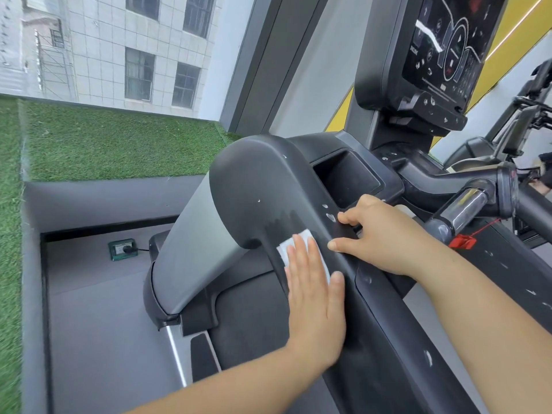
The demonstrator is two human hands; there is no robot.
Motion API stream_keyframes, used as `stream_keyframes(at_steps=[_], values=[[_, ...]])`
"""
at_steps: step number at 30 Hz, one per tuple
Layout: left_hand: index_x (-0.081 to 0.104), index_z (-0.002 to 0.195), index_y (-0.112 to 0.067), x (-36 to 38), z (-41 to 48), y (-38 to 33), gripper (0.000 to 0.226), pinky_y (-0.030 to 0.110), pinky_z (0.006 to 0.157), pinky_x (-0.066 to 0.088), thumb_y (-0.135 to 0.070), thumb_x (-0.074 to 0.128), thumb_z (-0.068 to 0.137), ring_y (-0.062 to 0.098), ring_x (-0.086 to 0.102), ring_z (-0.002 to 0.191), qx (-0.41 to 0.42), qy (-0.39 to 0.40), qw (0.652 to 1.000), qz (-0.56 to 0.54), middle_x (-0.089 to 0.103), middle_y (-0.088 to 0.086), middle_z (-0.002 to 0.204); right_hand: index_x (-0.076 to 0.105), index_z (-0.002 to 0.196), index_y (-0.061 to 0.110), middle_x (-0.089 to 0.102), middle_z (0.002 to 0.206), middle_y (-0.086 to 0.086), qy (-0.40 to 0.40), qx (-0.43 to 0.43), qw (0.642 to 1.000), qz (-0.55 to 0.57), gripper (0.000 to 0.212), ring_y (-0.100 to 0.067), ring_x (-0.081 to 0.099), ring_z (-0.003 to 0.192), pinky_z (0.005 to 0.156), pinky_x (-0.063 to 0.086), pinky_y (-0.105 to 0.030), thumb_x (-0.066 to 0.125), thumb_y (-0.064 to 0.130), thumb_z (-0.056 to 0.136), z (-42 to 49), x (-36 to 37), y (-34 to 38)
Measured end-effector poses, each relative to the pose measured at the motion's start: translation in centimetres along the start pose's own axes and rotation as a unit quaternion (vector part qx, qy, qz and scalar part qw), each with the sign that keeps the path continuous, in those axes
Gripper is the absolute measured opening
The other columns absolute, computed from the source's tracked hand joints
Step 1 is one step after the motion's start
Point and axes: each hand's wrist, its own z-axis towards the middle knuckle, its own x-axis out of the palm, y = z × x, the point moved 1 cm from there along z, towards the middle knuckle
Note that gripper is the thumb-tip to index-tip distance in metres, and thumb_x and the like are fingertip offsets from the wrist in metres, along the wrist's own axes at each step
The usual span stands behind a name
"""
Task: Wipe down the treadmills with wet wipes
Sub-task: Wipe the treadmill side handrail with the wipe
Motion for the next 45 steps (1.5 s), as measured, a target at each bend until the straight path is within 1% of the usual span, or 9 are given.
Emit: stream_keyframes(at_steps=[6, 9, 13, 19, 24, 27, 33, 39, 45], values=[[-0.025, 0.134, -0.037, -1.7, 5.0, -0.1, 0.083, 0.017, 0.107, -0.023, -0.082, -0.02, 0.065, -0.006, -0.037, 0.13, -0.019, -0.027, 0.999, -0.01, -0.033, -0.021, 0.145, 0.049, 0.136, 0.025, 0.037, 0.108, 0.01, -0.002, 0.005, 1.0, -0.023, 0.059, -0.011, 0.044, 0.095, 0.081, 0.037, -0.027, 0.058, 0.053, 0.086, -0.4, -0.1, 0.3], [-0.027, 0.135, -0.038, -1.3, 3.5, -0.5, 0.078, 0.018, 0.109, -0.023, -0.08, -0.019, 0.07, -0.004, -0.037, 0.132, -0.008, -0.014, 1.0, -0.002, -0.035, -0.019, 0.146, 0.048, 0.137, 0.024, 0.04, 0.116, 0.007, 0.007, 0.012, 1.0, -0.021, 0.059, -0.015, 0.05, 0.102, 0.086, 0.042, -0.03, 0.058, 0.052, 0.086, -0.3, -0.2, 0.4], [-0.032, 0.135, -0.034, -0.6, 0.9, -0.5, 0.077, 0.021, 0.11, -0.024, -0.077, -0.019, 0.073, -0.001, -0.037, 0.133, 0.005, 0.014, 1.0, 0.011, -0.038, -0.016, 0.147, 0.046, 0.139, 0.024, 0.033, 0.108, 0.01, 0.009, 0.012, 1.0, -0.021, 0.058, -0.016, 0.05, 0.103, 0.083, 0.041, -0.03, 0.056, 0.05, 0.089, -0.4, 0.1, 0.4], [-0.019, 0.139, -0.035, -1.7, 5.8, -0.6, 0.066, 0.016, 0.108, -0.022, -0.064, -0.001, 0.082, -0.006, -0.033, 0.133, -0.003, -0.044, 0.999, 0.026, -0.027, -0.02, 0.147, 0.052, 0.134, 0.024, 0.039, 0.109, 0.01, 0.015, -0.015, 1.0, -0.02, 0.044, -0.011, 0.05, 0.1, 0.085, 0.036, -0.026, 0.051, 0.042, 0.094, -0.1, -0.1, -0.4], [-0.026, 0.139, -0.034, -0.5, 1.1, -1.2, 0.073, 0.017, 0.109, -0.023, -0.073, -0.014, 0.078, -0.004, -0.034, 0.134, 0.011, -0.018, 0.999, 0.027, -0.039, -0.027, 0.143, 0.063, 0.117, 0.025, 0.055, 0.098, 0.014, 0.009, -0.019, 0.999, 0.025, 0.036, -0.006, 0.054, 0.09, 0.075, 0.037, -0.022, 0.06, 0.046, 0.088, 1.6, -1.3, -1.1], [-0.023, 0.14, -0.035, -0.4, 1.4, -0.7, 0.073, 0.016, 0.108, -0.023, -0.073, -0.012, 0.079, -0.006, -0.034, 0.133, 0.004, -0.026, 0.999, 0.033, -0.038, -0.027, 0.143, 0.055, 0.126, 0.028, 0.058, 0.107, 0.011, -0.022, -0.037, 0.999, 0.023, 0.045, -0.006, 0.05, 0.093, 0.078, 0.039, -0.025, 0.061, 0.049, 0.086, 3.2, -1.8, -0.7], [-0.006, 0.15, -0.025, -1.8, 7.3, -0.1, 0.052, 0.019, 0.112, -0.011, -0.032, 0.017, 0.104, -0.009, -0.02, 0.132, -0.11, -0.095, 0.986, -0.083, -0.01, -0.02, 0.154, 0.043, 0.141, 0.026, 0.045, 0.13, 0.002, -0.018, -0.069, 0.997, 0.011, 0.065, -0.014, 0.051, 0.107, 0.094, 0.043, -0.034, 0.059, 0.054, 0.085, 5.1, -1.0, 0.6], [-0.016, 0.142, -0.034, 0.3, 0.9, -0.3, 0.052, 0.004, 0.103, -0.014, -0.043, 0.012, 0.1, -0.009, -0.027, 0.135, -0.096, -0.088, 0.984, -0.125, -0.024, -0.035, 0.142, 0.049, 0.137, 0.023, 0.042, 0.119, -0.002, 0.001, -0.084, 0.996, -0.013, 0.056, -0.022, 0.054, 0.103, 0.09, 0.043, -0.033, 0.055, 0.052, 0.089, 5.0, -1.0, 0.8], [-0.006, 0.15, -0.034, -1.8, 6.1, 0.8, 0.051, 0.017, 0.108, -0.007, -0.038, 0.015, 0.104, -0.003, -0.016, 0.141, -0.203, -0.109, 0.949, -0.216, -0.011, -0.027, 0.152, 0.048, 0.137, 0.021, 0.043, 0.117, -0.001, 0.0, -0.075, 0.997, -0.025, 0.062, -0.02, 0.055, 0.102, 0.08, 0.04, -0.029, 0.057, 0.056, 0.086, 4.9, -1.3, 1.3]])
